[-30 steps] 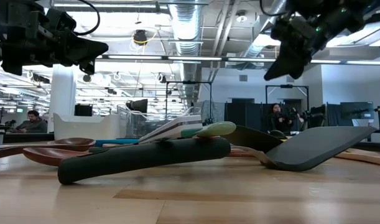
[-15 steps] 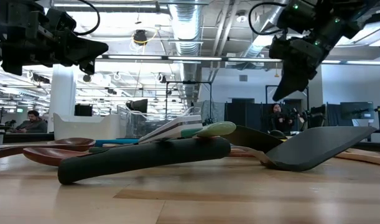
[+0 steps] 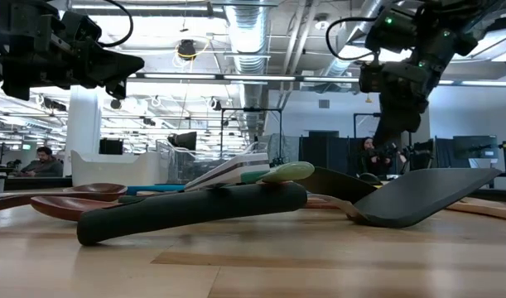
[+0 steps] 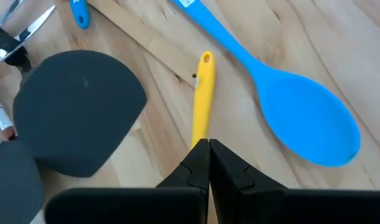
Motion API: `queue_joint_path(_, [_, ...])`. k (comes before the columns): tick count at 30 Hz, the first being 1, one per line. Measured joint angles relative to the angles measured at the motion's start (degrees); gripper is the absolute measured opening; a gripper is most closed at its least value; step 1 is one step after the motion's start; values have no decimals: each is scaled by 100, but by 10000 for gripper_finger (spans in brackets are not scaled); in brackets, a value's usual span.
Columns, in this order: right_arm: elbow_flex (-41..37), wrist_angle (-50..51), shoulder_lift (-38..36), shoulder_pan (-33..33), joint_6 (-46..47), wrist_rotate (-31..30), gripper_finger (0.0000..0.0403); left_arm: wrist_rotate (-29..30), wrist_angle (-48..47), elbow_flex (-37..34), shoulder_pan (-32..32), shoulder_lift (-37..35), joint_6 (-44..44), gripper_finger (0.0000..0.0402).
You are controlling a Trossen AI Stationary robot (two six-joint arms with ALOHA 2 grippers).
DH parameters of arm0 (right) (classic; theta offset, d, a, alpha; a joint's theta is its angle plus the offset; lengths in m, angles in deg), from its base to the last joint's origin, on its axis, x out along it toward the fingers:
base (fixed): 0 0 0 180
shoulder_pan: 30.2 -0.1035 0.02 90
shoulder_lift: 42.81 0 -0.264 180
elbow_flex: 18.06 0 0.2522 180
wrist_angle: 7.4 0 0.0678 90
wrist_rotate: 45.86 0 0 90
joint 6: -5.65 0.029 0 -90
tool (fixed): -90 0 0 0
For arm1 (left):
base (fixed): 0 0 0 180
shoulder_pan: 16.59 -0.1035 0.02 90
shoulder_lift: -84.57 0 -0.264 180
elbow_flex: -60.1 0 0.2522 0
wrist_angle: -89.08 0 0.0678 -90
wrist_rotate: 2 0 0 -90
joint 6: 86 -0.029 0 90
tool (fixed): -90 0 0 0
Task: Pick & Place Kitchen Items
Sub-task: Put the yellow serving spoon into the top transparent bin
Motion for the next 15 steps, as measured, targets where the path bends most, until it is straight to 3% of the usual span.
queue_joint_path(15, [0,-1,0,-456,-18,-17,12,27,-2,0,1,1,0,3])
